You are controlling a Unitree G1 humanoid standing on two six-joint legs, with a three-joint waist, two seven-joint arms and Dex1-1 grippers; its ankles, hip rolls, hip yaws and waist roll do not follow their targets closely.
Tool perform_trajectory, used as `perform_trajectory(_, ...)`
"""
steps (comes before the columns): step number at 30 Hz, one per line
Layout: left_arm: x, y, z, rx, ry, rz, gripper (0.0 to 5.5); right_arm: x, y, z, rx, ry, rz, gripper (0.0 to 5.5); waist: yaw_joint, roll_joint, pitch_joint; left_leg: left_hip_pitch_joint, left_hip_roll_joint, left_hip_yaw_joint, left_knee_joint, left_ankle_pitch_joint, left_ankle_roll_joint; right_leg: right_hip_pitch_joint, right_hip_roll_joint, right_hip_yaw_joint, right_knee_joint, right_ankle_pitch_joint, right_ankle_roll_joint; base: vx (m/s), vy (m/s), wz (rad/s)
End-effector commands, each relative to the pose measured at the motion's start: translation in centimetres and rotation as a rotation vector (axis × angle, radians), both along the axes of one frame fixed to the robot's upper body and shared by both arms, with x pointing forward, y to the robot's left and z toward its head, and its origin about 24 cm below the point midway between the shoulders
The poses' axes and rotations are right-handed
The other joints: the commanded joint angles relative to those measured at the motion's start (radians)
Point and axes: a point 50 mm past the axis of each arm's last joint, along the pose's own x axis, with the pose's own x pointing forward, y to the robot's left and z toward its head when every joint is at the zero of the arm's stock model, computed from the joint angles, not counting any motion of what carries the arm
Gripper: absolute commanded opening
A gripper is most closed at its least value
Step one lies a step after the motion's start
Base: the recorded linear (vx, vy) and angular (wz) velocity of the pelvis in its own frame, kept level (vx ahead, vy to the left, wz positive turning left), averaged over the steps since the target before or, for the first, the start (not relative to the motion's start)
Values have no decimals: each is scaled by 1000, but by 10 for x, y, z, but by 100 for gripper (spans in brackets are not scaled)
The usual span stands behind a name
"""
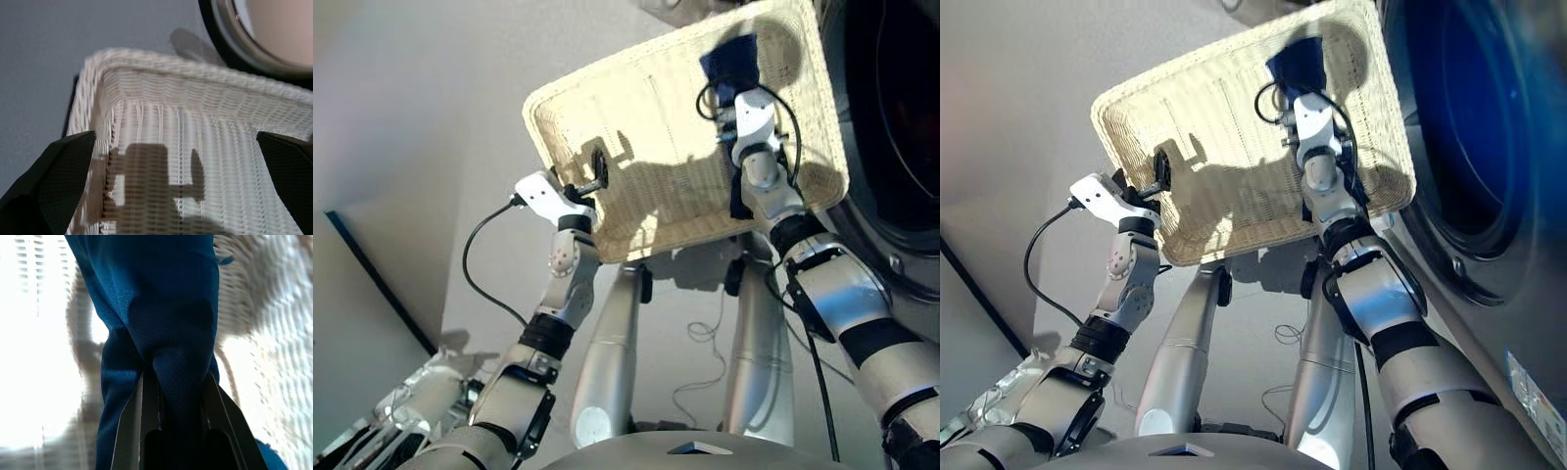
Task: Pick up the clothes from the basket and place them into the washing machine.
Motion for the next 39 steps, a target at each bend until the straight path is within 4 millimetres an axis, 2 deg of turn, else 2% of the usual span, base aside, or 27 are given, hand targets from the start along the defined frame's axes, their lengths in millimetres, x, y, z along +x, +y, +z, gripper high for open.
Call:
perform_trajectory(1, -9, 28, -6, 7, -14, 93, 550, -6, 7, -3, -67, -61, -16, 0, -3, -35, -63, 36, -75, 34, -69, -28, 73, 116, 69, -53, -203, 48, 22, 0, 0, 0)
perform_trajectory(2, -11, 30, -10, 7, -1, 102, 550, -8, 2, -7, -80, -65, -50, 0, -4, -36, -66, 58, -74, 33, -83, -26, 73, 138, 71, -55, -220, 51, 24, 0, 0, 0)
perform_trajectory(3, -13, 32, -13, 7, 8, 114, 550, -11, -5, -12, -91, -68, -97, 0, -8, -37, -67, 68, -76, 39, -94, 4, 76, 156, 69, -62, -245, 85, 19, 0, 0, 0)
perform_trajectory(8, -21, 39, -19, 26, 22, 154, 550, -26, -35, -22, -228, -116, -238, 0, -16, -34, -79, 134, -77, 35, -126, 9, 79, 229, 69, -62, -300, 99, 29, 0, 0, 0)
perform_trajectory(10, -23, 44, -19, 28, 22, 179, 550, -25, -50, -2, -335, -206, -320, 0, -19, -30, -78, 132, -82, 35, -122, 7, 83, 222, 72, -58, -296, 101, 29, 0, 0, 0)
perform_trajectory(11, -23, 45, -18, 28, 16, 186, 550, -25, -53, 3, -351, -226, -330, 0, -20, -31, -77, 128, -82, 35, -119, 6, 84, 216, 72, -54, -291, 101, 28, 0, 0, 0)
perform_trajectory(15, -23, 47, -16, 19, 9, 212, 550, -26, -87, 40, -419, -344, -532, 0, -19, -21, -74, 97, -90, 36, -99, -1, 91, 184, 71, -46, -275, 98, 25, 0, 0, 0)
perform_trajectory(17, -24, 49, -14, 23, 2, 215, 550, -25, -104, 67, -456, -405, -642, 0, -13, -14, -74, 78, -93, 37, -91, -4, 93, 160, 71, -40, -263, 97, 25, 0, 0, 0)
perform_trajectory(18, -24, 49, -14, 22, 1, 215, 550, -25, -104, 67, -456, -406, -642, 0, -13, -13, -74, 76, -93, 37, -89, -5, 93, 158, 71, -40, -261, 97, 25, 0, 0, 0)
perform_trajectory(21, -26, 51, -12, 31, -11, 208, 550, -25, -130, 109, -548, -460, -786, 0, 1, -6, -74, 34, -99, 45, -62, -16, 95, 107, 67, -28, -227, 91, 22, 0, 0, 0)
perform_trajectory(22, -25, 52, -9, 39, -22, 203, 550, -28, -140, 133, -575, -494, -845, 0, 5, -5, -72, 11, -103, 48, -42, -25, 98, 83, 65, -26, -205, 86, 21, 0, 0, 0)
perform_trajectory(23, -25, 52, -8, 41, -30, 198, 550, -30, -146, 145, -574, -517, -881, 0, 7, -3, -69, -7, -104, 50, -24, -31, 98, 62, 64, -22, -183, 84, 21, 22, 52, -14)
perform_trajectory(24, -25, 51, -7, 48, -32, 182, 550, -35, -155, 164, -642, -539, -948, 0, 14, -3, -64, -46, -105, 47, 41, -82, 101, 22, 66, -6, -109, 38, 27, 14, 54, 13)
perform_trajectory(28, -22, 50, 4, 48, -76, 178, 550, -49, -176, 211, -716, -567, -1065, 0, 13, -6, -39, -214, -106, 61, 265, -158, 121, -128, 62, 13, 98, -14, 20, -79, 22, 79)
perform_trajectory(31, -20, 46, 12, 29, -100, 177, 550, -54, -179, 227, -713, -590, -1099, 0, 10, -16, -25, -312, -110, 65, 394, -202, 132, -214, 65, 13, 207, -51, 8, -49, 8, 64)
perform_trajectory(34, -19, 45, 20, 28, -130, 186, 550, -62, -180, 248, -663, -651, -1140, 0, 7, -22, -17, -390, -111, 62, 480, -220, 135, -288, 64, 10, 297, -79, 4, 0, 0, 0)
perform_trajectory(36, -19, 45, 22, 21, -135, 194, 550, -63, -180, 250, -605, -672, -1139, 0, 5, -24, -18, -413, -114, 61, 508, -231, 136, -315, 66, 13, 329, -90, 3, 0, 0, 0)
perform_trajectory(38, -18, 43, 27, -7, -149, 203, 550, -58, -171, 248, -428, -718, -1082, 0, 0, -30, -2, -447, -120, 70, 572, -253, 142, -356, 71, 16, 409, -118, -7, 0, 0, 0)
perform_trajectory(39, -18, 44, 27, -5, -149, 203, 550, -57, -172, 247, -426, -717, -1082, 0, 1, -33, -4, -452, -120, 71, 579, -257, 142, -361, 70, 17, 415, -122, -7, 0, 0, 0)
